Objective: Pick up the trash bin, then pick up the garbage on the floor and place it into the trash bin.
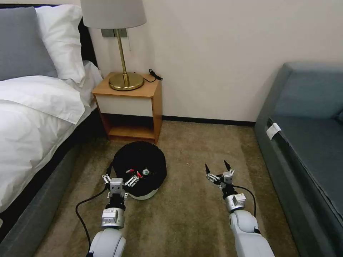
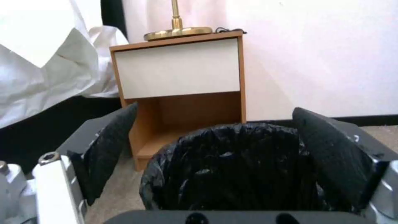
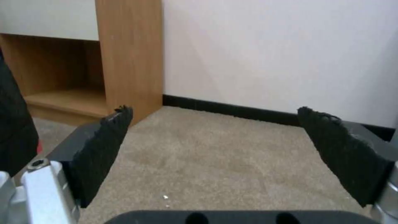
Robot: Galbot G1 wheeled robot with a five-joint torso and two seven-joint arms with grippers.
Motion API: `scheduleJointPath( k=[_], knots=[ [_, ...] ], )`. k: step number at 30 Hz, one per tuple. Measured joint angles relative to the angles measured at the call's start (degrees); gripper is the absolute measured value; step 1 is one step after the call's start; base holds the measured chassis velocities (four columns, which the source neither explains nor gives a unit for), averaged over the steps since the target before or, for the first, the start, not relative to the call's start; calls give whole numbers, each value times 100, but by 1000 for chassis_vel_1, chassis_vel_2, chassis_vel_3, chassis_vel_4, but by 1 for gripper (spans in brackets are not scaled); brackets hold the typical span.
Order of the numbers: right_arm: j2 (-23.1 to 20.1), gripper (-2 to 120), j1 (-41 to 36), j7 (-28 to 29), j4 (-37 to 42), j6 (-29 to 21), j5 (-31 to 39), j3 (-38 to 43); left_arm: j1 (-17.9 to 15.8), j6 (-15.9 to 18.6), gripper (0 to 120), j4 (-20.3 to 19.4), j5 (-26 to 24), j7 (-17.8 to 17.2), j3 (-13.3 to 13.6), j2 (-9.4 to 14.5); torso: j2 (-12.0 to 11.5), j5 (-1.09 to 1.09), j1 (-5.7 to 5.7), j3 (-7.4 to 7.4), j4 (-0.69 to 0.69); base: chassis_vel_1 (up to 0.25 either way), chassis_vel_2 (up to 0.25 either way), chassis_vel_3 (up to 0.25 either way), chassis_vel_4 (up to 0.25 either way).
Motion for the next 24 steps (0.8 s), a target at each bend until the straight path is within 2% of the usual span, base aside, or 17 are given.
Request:
scheduleJointPath(
  k=[24],
  knots=[
    [0, 100, 7, -2, -8, -10, -3, -1, -4, 0, 100, 3, -10, -9, -2, 3, 0, 0, 0, 0, 0, 0, 0, 0, 0]
  ],
)
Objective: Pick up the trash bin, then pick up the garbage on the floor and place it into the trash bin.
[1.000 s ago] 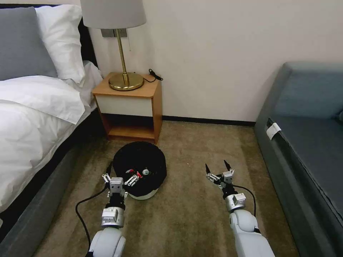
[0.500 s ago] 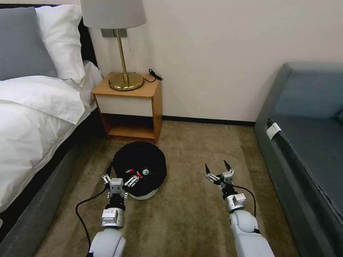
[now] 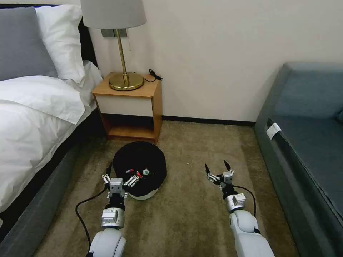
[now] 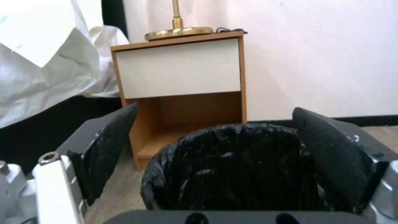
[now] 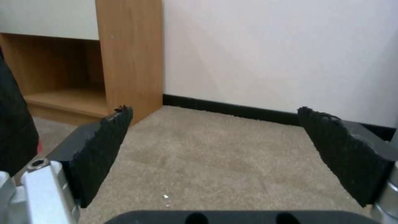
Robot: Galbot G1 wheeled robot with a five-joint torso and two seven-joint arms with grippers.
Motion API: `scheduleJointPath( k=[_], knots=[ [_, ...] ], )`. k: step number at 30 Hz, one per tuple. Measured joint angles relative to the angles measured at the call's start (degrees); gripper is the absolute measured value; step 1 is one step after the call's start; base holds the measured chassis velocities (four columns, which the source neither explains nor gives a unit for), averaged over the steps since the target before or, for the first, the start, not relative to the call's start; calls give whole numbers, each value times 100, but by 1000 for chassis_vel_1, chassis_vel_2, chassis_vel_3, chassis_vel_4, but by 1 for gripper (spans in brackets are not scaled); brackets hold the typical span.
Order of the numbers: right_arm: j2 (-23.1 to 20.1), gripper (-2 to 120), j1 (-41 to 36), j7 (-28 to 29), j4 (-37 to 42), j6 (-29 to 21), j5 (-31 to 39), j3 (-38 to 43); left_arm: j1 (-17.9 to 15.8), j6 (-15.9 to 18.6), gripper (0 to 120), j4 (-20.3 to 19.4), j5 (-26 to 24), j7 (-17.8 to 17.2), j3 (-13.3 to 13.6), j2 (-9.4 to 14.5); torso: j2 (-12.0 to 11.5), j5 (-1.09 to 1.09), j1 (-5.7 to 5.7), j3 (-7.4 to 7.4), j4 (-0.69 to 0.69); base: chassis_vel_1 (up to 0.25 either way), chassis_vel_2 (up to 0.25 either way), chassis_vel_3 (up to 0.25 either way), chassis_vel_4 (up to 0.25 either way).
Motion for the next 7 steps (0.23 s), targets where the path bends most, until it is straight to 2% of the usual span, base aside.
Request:
scheduleJointPath(
  k=[7],
  knots=[
    [0, 100, 2, 0, -3, -1, 0, 0, 0, 0, 100, 2, 0, 0, 0, 0, 0, 0, 0, 0, 0, 0, 0, 0, 0]
  ],
)
